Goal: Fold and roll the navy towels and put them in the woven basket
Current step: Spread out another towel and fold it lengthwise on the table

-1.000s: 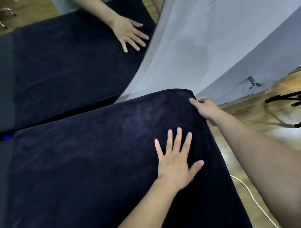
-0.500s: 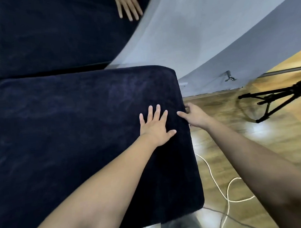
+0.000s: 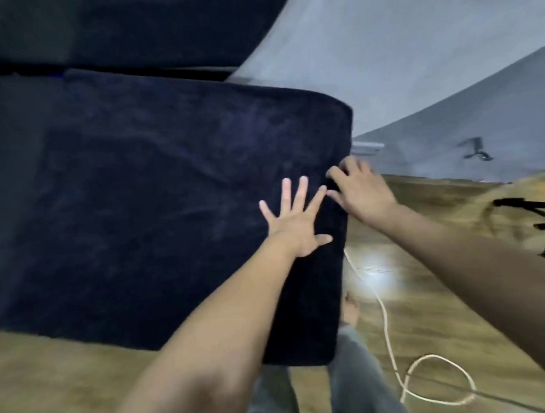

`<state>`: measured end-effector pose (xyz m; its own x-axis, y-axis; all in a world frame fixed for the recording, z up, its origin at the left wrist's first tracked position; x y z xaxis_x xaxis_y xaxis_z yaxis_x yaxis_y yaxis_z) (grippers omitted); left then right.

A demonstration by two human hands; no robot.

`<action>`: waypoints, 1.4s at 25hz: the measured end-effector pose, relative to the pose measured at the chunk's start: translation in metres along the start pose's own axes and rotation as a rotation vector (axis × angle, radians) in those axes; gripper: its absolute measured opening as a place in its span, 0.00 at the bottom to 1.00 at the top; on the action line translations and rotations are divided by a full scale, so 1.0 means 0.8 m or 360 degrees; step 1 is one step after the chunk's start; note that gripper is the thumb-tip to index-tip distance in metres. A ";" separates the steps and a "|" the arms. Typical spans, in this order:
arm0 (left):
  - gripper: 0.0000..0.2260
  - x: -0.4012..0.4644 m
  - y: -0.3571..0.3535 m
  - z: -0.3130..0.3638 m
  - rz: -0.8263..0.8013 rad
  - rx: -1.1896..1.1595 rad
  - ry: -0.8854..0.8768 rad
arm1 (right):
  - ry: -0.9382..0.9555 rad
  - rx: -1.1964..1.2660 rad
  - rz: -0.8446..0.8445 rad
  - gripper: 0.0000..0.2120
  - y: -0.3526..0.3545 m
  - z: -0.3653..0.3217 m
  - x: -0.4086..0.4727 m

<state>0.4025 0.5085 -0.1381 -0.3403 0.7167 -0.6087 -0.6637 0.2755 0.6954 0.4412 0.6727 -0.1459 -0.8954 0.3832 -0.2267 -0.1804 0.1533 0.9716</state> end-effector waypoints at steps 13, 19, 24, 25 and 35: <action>0.52 -0.049 -0.123 0.079 0.0563 0.0161 0.0619 | 0.1080 -0.0476 0.0314 0.30 -0.012 0.040 0.024; 0.41 -0.059 -0.131 0.088 0.0620 0.0192 0.0629 | 0.1427 -0.0545 0.0406 0.23 -0.004 0.031 0.046; 0.31 -0.061 -0.144 0.091 0.0861 0.0158 0.0679 | 0.1790 -0.0499 0.0356 0.29 -0.001 0.051 0.078; 0.30 -0.059 -0.147 0.090 0.0905 0.0149 0.0703 | 0.1838 -0.0489 0.0361 0.29 0.000 0.051 0.084; 0.25 -0.081 -0.175 0.108 0.1369 -0.0160 0.0948 | 0.1920 -0.0281 0.0305 0.26 0.009 0.052 0.103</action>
<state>0.5750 0.4791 -0.1632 -0.9778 0.2070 -0.0329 -0.0855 -0.2508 0.9643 0.3828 0.7432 -0.1601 -0.6994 -0.7138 0.0372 0.0265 0.0261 0.9993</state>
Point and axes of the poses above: each hand's wrist, its own x-axis towards the middle knuckle, its own y-axis out of the back of the hand, z = x × y, the point moved 2 cm from there along x, towards the middle knuckle, and after that the axes turned 9 degrees about -y, right-handed, at the moved point
